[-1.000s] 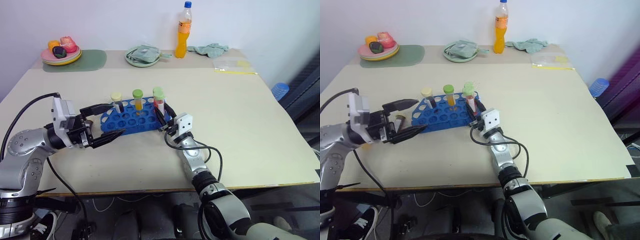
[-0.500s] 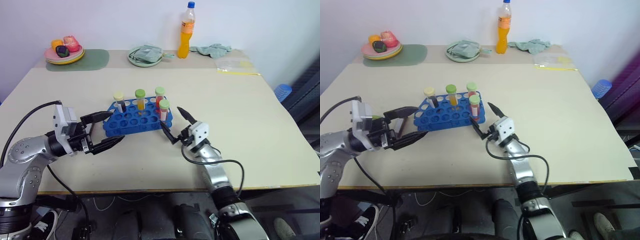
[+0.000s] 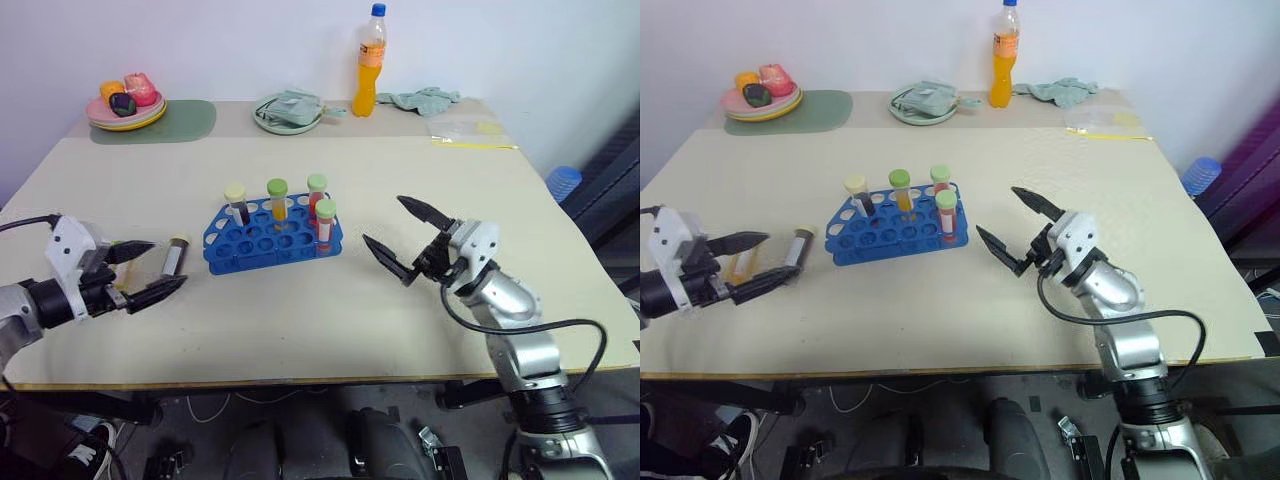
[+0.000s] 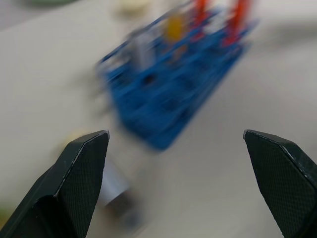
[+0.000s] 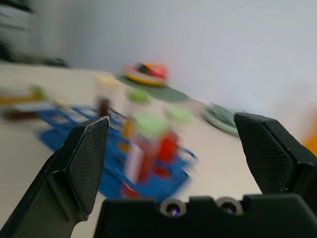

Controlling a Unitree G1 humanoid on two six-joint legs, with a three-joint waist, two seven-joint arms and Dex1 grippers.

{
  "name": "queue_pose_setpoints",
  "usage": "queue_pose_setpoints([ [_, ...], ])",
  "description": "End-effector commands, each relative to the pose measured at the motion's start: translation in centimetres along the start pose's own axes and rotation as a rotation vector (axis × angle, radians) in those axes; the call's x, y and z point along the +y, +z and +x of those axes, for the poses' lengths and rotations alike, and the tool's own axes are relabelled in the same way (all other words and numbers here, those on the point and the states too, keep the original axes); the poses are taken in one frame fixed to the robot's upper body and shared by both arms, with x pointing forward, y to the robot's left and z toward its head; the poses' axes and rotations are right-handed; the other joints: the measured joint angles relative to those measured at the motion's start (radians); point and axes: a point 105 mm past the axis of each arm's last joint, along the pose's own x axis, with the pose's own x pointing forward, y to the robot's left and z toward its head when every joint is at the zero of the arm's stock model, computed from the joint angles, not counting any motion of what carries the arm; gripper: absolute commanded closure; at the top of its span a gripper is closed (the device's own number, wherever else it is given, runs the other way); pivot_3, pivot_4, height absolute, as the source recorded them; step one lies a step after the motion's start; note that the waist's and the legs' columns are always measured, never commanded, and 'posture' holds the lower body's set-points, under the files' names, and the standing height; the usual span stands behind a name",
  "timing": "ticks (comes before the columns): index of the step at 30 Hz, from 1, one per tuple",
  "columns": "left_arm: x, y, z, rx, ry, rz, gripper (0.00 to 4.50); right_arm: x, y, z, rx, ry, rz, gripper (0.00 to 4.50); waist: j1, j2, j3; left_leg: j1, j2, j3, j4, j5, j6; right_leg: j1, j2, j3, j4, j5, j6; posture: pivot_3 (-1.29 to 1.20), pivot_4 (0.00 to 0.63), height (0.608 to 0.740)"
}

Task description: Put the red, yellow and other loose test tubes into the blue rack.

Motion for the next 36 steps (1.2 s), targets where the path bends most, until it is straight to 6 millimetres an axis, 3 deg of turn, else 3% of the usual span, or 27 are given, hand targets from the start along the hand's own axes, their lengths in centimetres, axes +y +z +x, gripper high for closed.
queue_pose_setpoints([
  [1,3.8,-0.4,-1.6,0.112,0.190,-0.072,0.00,0.4,2.6,1.0,-0.073,0.089,-0.035,0.06,0.000,-0.001,0.000,0.000,0.000,0.000,0.000,0.000,0.000,0.000,0.000,0.000,0.000,0.000,0.000,0.00,0.150,0.740],
  [5,5.9,-0.8,-2.9,0.234,0.299,-0.047,0.00,-0.3,2.9,1.4,-0.091,0.065,-0.046,0.06,-0.002,-0.002,0.000,0.000,0.000,0.001,-0.001,0.000,0.000,-0.001,0.000,0.000,0.000,0.000,0.000,0.00,0.150,0.740],
  [9,6.9,-2.0,-3.6,0.352,0.295,-0.215,0.00,0.3,2.4,1.4,-0.089,0.076,-0.039,0.06,0.003,-0.002,0.001,-0.001,0.000,0.002,-0.001,0.000,0.000,-0.001,0.000,0.000,0.000,0.000,0.000,0.00,0.150,0.740],
  [19,9.8,-2.2,-0.8,0.381,0.306,-0.495,0.00,0.1,2.7,1.0,-0.093,0.079,-0.097,0.06,0.027,-0.003,0.000,-0.002,-0.001,0.003,0.000,0.000,0.000,-0.002,0.001,0.000,0.001,0.000,0.000,0.00,0.150,0.740],
  [29,10.5,-3.0,2.1,0.483,0.254,-0.462,0.00,0.5,2.3,0.6,-0.075,0.056,-0.108,0.06,0.025,-0.006,0.000,-0.002,-0.001,0.002,0.001,0.000,0.000,-0.001,0.001,0.000,0.001,0.000,0.000,0.00,0.150,0.740],
  [34,10.2,-2.3,3.2,0.494,0.224,-0.484,0.00,0.3,2.2,0.7,-0.073,0.045,-0.110,0.06,0.025,-0.007,-0.001,-0.003,-0.001,0.002,0.002,0.000,0.000,-0.002,0.001,0.000,0.001,0.000,0.001,0.00,0.150,0.740],
  [36,9.7,-3.0,3.5,0.553,0.210,-0.496,0.00,0.3,2.1,0.8,-0.070,0.039,-0.111,0.06,0.024,-0.007,-0.001,-0.003,-0.001,0.002,0.002,0.000,0.000,-0.002,0.001,0.000,0.001,0.000,0.001,0.00,0.150,0.740],
])
